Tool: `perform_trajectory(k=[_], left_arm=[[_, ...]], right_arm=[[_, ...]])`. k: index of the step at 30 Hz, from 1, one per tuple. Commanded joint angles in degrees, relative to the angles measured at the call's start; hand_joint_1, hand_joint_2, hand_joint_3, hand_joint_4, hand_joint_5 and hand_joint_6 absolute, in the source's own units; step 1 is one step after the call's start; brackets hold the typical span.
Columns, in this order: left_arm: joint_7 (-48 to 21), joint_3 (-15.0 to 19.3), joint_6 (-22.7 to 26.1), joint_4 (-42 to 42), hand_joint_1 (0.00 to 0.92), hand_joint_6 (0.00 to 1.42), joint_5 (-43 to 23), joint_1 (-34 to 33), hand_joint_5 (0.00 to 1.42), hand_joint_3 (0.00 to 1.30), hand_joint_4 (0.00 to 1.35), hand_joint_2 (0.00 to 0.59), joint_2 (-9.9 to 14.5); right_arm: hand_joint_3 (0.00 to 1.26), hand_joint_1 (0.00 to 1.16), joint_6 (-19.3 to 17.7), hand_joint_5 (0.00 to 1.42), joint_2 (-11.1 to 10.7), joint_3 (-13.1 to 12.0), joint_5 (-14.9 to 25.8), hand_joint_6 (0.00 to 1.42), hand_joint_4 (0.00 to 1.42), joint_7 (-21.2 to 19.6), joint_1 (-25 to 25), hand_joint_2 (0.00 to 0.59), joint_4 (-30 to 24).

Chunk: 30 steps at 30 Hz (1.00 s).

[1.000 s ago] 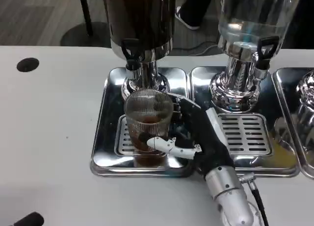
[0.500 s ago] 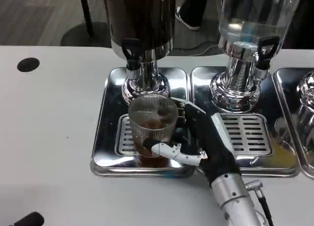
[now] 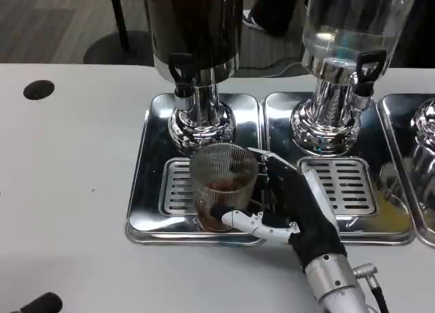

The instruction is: Grasp the cup under the faucet to collect the drink, then remove the cup.

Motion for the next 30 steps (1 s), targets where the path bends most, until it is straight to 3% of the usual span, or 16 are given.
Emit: perform_trajectory(k=[1, 15, 30], left_arm=[[-0.85, -0.11, 0.24, -0.54, 0.0, 0.0, 1.06, 0.54, 0.0, 0.0, 0.0, 0.006, 0.51], [-0.94, -0.35, 0.55, -1.1, 0.0, 0.0, 1.27, 0.28, 0.0, 0.0, 0.0, 0.006, 0.48], [-1.74, -0.4, 1.48, -2.13, 0.0, 0.0, 1.51, -0.32, 0.0, 0.0, 0.0, 0.006, 0.54]], right_arm=[[0.43, 0.93, -3.16, 0.42, -0.32, -0.48, 1.21, 0.3, 0.44, 0.31, 0.98, 0.191, -2.66], [0.43, 0.93, -4.08, 0.42, -1.56, -1.03, 1.94, 0.3, 0.44, 1.15, 4.15, 0.191, -5.79], [0.44, 0.93, -7.14, 0.42, -3.98, -2.58, 3.92, 0.32, 0.45, 3.18, 11.3, 0.199, -10.65]])
